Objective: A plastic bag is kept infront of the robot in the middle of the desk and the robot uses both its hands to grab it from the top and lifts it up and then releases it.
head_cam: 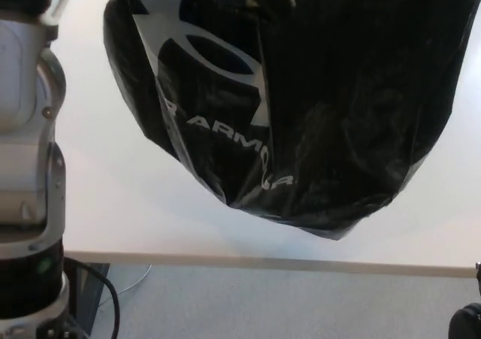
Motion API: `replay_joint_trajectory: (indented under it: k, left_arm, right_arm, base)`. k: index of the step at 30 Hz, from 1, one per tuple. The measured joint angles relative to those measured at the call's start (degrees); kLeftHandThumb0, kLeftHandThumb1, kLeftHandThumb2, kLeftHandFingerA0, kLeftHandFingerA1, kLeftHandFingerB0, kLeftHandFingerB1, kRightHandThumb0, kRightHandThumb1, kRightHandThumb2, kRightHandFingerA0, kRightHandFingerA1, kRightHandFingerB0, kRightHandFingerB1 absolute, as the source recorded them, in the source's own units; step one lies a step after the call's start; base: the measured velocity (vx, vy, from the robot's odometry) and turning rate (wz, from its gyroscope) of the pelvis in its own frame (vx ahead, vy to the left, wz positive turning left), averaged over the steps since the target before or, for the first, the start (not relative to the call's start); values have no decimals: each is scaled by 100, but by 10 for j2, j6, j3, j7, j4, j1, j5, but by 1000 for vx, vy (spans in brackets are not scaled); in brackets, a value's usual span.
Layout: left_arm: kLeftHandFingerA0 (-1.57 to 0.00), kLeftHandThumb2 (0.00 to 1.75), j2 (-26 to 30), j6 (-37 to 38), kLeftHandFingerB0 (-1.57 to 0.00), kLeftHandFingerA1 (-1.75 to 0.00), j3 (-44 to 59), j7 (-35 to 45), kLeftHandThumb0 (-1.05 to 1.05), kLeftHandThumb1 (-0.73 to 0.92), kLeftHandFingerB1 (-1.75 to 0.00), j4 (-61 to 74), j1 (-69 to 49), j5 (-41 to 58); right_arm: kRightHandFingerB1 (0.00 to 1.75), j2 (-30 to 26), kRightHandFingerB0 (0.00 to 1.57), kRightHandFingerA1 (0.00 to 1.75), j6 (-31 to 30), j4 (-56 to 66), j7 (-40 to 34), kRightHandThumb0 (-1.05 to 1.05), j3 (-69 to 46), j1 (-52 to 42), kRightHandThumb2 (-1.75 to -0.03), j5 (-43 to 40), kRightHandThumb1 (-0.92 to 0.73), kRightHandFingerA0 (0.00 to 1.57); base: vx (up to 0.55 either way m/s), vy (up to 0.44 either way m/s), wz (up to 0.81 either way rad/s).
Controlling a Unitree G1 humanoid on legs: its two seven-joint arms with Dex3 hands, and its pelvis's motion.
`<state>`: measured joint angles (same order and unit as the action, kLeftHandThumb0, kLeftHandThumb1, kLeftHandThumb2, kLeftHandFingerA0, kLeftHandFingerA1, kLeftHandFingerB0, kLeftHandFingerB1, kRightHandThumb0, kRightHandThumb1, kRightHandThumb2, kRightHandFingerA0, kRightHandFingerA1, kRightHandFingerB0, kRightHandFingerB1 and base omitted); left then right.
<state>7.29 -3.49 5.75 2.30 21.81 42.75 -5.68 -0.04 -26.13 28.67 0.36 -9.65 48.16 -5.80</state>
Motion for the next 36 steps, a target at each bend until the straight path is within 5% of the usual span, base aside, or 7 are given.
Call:
replay_joint_trajectory:
  k: [1,20,22,23,26,27,36]
  left_arm:
    - [-129,84,2,1,-107,-144,-2,-1,-32,44,-132,-5,0,-3]
    - [-82,58,38,104,-66,-175,2,-25,-26,71,-170,-218,10,-15]
    - [-117,85,38,111,-95,-143,2,-29,-33,52,-128,-235,15,-16]
    - [-116,85,38,115,-93,-142,2,-31,-34,52,-127,-244,18,-17]
    - [-118,87,39,123,-94,-141,1,-39,-33,51,-124,-272,29,-22]
    - [-119,86,40,127,-96,-141,0,-42,-33,51,-126,-285,34,-25]
    - [-88,59,46,154,-68,-175,-3,-62,-22,72,-173,-330,34,-43]
  right_arm:
    - [126,0,95,142,-4,0,0,-35,0,0,-85,-2,-47,121]
    - [130,6,94,145,-98,-207,-11,-35,-70,134,-86,-86,-52,121]
    - [131,5,96,143,-99,-235,-17,-35,-67,148,-87,-86,-53,118]
    - [174,4,65,175,-99,-254,-21,-28,-65,158,-59,-85,-73,83]
    - [130,-5,94,142,-96,-330,-30,-36,-62,191,-86,-79,-52,116]
    - [175,-9,61,175,-94,-359,-33,-25,-62,203,-59,-77,-73,85]
    - [132,-54,96,146,-32,-551,-37,-39,-7,258,-86,-41,-52,120]
  base:
    - [0,0,0]
    - [0,0,0]
    - [0,0,0]
    - [0,0,0]
    - [0,0,0]
    - [0,0,0]
    - [0,0,0]
